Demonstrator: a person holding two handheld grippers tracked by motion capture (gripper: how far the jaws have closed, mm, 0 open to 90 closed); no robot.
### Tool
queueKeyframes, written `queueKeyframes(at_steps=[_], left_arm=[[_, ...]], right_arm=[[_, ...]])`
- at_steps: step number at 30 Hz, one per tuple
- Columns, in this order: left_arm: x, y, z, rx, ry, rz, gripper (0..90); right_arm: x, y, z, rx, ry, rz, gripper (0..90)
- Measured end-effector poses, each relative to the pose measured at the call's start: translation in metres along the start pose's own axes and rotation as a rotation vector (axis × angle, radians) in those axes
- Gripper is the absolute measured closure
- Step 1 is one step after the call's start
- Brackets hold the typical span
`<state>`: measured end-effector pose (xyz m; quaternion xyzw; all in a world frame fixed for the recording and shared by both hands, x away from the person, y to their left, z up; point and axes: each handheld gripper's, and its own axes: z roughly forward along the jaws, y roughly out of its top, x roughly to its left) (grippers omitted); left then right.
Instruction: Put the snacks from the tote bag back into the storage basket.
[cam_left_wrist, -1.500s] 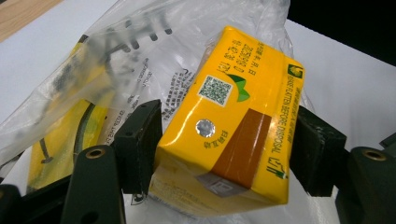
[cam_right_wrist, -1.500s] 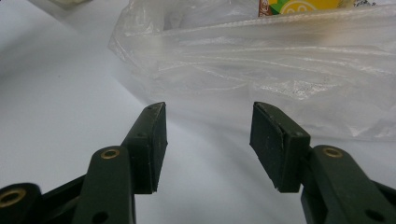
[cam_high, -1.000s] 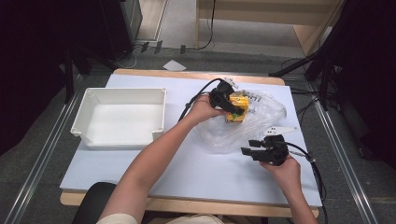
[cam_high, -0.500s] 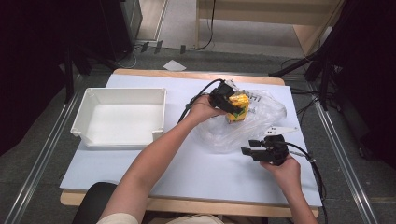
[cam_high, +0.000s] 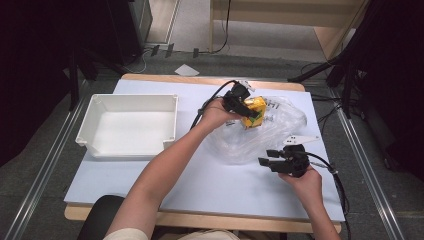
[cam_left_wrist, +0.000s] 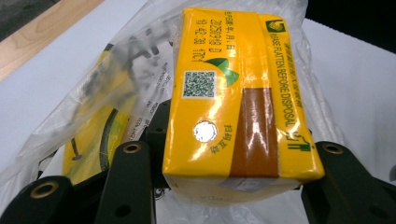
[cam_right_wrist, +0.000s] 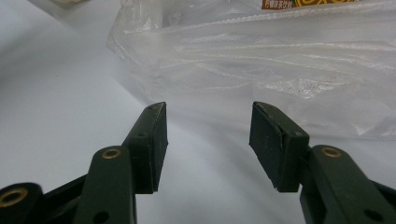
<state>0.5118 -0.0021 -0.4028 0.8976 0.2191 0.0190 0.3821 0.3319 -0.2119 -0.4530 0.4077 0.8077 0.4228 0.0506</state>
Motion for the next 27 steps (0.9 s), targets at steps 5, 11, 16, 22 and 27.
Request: queueKeyframes(at_steps=[5, 11, 16, 22, 27], left_arm=[[-0.002, 0.004, -0.011, 0.001, -0.003, -0.003, 52.9], [-0.006, 0.008, -0.025, -0.001, -0.014, -0.010, 52.9], [-0.010, 0.010, -0.033, 0.017, -0.022, -0.001, 52.9], [-0.014, 0.011, -0.041, 0.023, -0.042, 0.003, 52.9], [-0.017, 0.011, -0.047, 0.024, -0.058, -0.001, 52.9]], right_arm=[[0.000, 0.000, 0.000, -0.002, 0.003, 0.001, 47.5], [0.000, 0.000, 0.001, 0.000, 0.004, -0.002, 47.5], [0.000, 0.000, 0.001, 0.000, 0.003, -0.003, 47.5], [0.001, 0.000, -0.001, -0.008, 0.008, -0.003, 47.4], [0.002, 0.000, -0.001, -0.010, 0.014, -0.003, 47.4]])
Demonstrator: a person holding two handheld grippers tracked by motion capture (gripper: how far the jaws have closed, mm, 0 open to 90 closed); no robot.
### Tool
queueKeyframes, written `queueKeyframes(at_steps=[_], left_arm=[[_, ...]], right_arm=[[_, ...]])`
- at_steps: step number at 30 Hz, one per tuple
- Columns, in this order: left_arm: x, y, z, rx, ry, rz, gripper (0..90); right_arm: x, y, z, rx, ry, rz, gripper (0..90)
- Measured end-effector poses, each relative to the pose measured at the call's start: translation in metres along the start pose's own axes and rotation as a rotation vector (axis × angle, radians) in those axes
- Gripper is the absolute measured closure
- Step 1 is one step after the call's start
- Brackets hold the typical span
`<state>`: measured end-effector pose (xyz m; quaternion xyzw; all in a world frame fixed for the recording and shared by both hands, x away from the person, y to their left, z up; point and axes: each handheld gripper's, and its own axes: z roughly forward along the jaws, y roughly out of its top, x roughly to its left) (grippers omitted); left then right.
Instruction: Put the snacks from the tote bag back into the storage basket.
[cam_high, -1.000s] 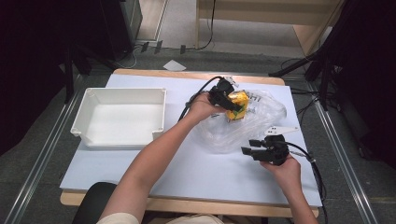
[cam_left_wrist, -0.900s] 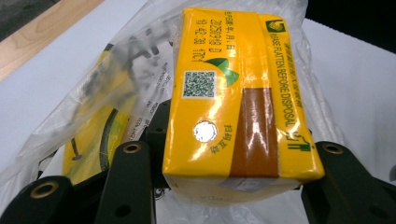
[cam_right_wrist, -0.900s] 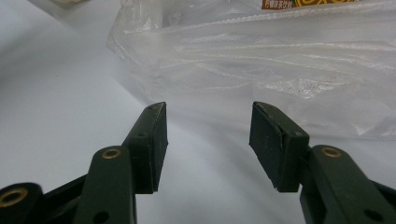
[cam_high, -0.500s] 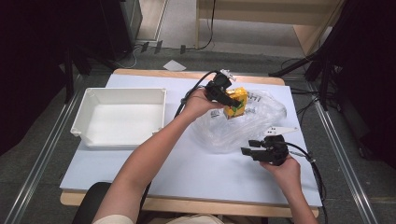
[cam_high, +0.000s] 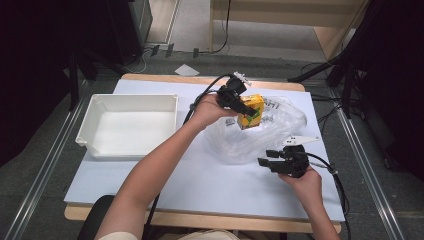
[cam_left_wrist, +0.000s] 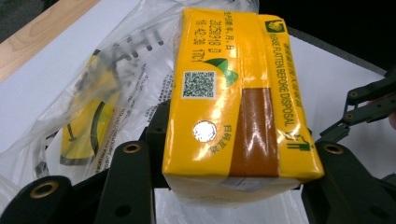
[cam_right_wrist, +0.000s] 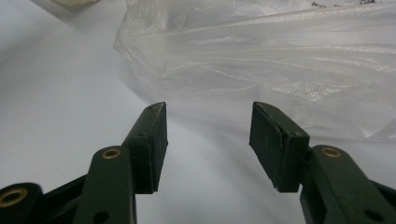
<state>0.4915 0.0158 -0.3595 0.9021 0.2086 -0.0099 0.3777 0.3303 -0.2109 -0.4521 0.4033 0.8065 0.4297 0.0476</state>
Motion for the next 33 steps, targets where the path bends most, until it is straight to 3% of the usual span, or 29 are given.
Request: queueKeyframes(at_steps=[18, 33], left_arm=[[-0.013, -0.011, -0.024, 0.001, -0.029, 0.000, 52.8], [-0.014, -0.027, -0.055, -0.005, -0.014, -0.020, 52.8]], right_arm=[[0.008, -0.002, 0.000, 0.006, 0.018, -0.007, 47.2], [0.008, -0.002, 0.003, 0.017, 0.021, -0.011, 47.2]])
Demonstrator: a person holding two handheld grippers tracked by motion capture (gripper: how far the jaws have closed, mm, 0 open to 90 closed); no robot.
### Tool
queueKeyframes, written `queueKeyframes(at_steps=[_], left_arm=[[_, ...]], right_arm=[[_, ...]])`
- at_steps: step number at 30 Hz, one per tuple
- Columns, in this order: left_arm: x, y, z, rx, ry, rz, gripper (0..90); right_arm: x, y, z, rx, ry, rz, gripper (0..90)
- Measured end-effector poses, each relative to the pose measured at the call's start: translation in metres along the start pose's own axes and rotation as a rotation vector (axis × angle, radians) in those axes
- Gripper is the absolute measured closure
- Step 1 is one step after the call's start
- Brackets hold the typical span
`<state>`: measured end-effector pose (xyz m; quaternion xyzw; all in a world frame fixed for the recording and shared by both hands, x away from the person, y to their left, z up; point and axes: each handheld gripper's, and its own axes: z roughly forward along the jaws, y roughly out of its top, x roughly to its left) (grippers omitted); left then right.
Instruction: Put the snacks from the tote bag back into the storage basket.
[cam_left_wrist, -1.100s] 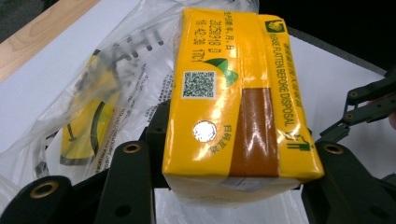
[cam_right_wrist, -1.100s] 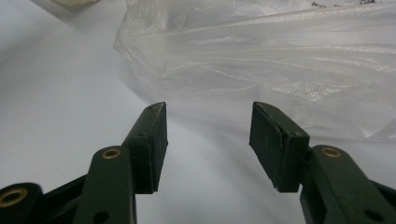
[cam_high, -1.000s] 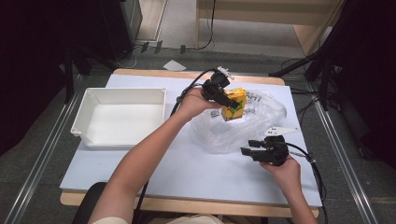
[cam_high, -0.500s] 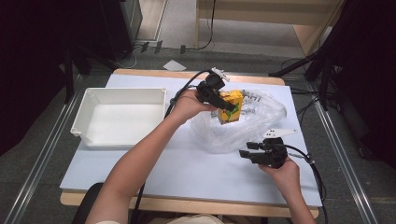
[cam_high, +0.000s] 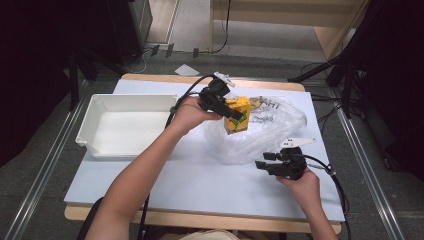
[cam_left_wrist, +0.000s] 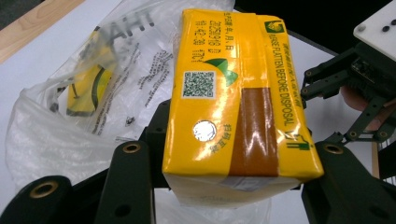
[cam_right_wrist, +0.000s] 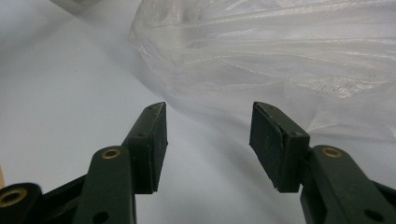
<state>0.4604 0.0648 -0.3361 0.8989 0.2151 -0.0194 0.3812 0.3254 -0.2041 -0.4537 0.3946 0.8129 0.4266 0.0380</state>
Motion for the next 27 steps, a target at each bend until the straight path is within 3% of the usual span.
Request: queueKeyframes(at_steps=[9, 12, 19, 27], left_arm=[[0.005, -0.011, -0.019, -0.020, -0.025, -0.016, 52.7], [0.004, -0.016, -0.027, -0.011, -0.009, -0.007, 52.7], [0.005, -0.031, -0.040, -0.025, -0.012, -0.029, 52.7], [0.011, -0.045, -0.045, -0.034, 0.006, -0.058, 52.7]], right_arm=[[0.001, -0.001, 0.001, 0.013, 0.003, -0.004, 47.3], [0.001, -0.001, 0.002, 0.014, 0.005, -0.004, 47.2], [0.001, -0.002, 0.004, 0.021, 0.006, -0.004, 47.2], [0.000, -0.002, 0.005, 0.027, 0.003, -0.005, 47.2]])
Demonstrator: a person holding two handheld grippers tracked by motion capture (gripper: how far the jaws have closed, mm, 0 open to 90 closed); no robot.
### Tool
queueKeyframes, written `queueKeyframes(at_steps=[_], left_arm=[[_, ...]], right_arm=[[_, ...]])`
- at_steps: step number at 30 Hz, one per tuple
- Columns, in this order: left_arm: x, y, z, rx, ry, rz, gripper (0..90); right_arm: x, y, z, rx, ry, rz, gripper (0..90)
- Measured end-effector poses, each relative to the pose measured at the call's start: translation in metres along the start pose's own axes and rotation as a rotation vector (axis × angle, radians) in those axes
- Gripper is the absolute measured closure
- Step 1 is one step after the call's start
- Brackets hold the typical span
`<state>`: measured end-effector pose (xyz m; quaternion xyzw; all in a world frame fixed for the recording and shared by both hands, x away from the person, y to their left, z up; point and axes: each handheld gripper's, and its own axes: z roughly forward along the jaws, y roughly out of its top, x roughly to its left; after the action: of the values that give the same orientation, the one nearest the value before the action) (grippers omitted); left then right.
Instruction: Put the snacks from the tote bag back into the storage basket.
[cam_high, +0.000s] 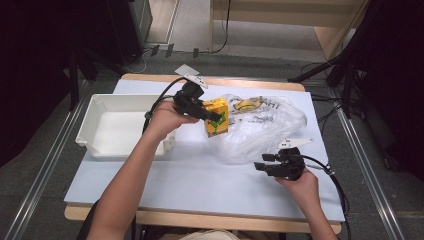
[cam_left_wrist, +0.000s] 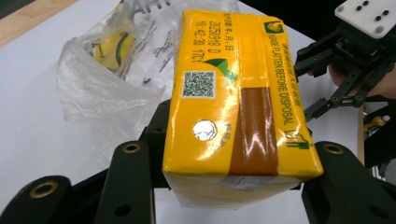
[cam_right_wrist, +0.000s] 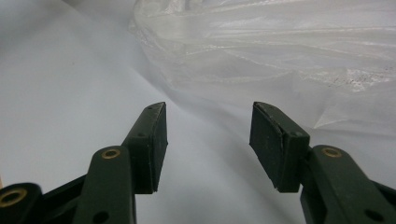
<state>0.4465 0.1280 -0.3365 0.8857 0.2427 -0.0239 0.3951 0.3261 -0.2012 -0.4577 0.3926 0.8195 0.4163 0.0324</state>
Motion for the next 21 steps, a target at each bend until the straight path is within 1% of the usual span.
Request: queueKeyframes(at_steps=[3, 4, 5, 8, 9, 12, 20, 21], left_arm=[[0.003, -0.002, -0.002, 0.006, 0.019, -0.003, 52.7], [0.004, -0.003, -0.004, 0.008, 0.020, -0.011, 52.7], [0.005, -0.003, -0.007, 0.004, 0.030, -0.007, 52.7], [0.006, -0.005, -0.013, -0.017, 0.033, -0.021, 52.7], [0.006, -0.006, -0.016, -0.019, 0.041, -0.022, 52.6], [0.007, -0.008, -0.020, -0.029, 0.047, -0.034, 52.7], [0.008, -0.012, -0.030, -0.031, 0.054, -0.036, 52.6], [0.008, -0.013, -0.031, -0.036, 0.057, -0.044, 52.6]], right_arm=[[0.000, 0.000, 0.001, 0.002, 0.004, -0.001, 47.2], [0.000, 0.000, 0.001, 0.002, 0.004, -0.001, 47.2], [0.000, 0.000, 0.001, 0.002, 0.004, -0.002, 47.2], [-0.001, 0.000, 0.001, 0.005, 0.004, -0.003, 47.2], [-0.001, 0.000, 0.001, 0.004, 0.004, -0.005, 47.2], [0.000, 0.000, 0.001, 0.002, 0.005, -0.003, 47.2], [0.000, 0.001, 0.001, -0.001, 0.011, -0.006, 47.2], [0.000, 0.001, 0.001, 0.000, 0.011, -0.007, 47.2]])
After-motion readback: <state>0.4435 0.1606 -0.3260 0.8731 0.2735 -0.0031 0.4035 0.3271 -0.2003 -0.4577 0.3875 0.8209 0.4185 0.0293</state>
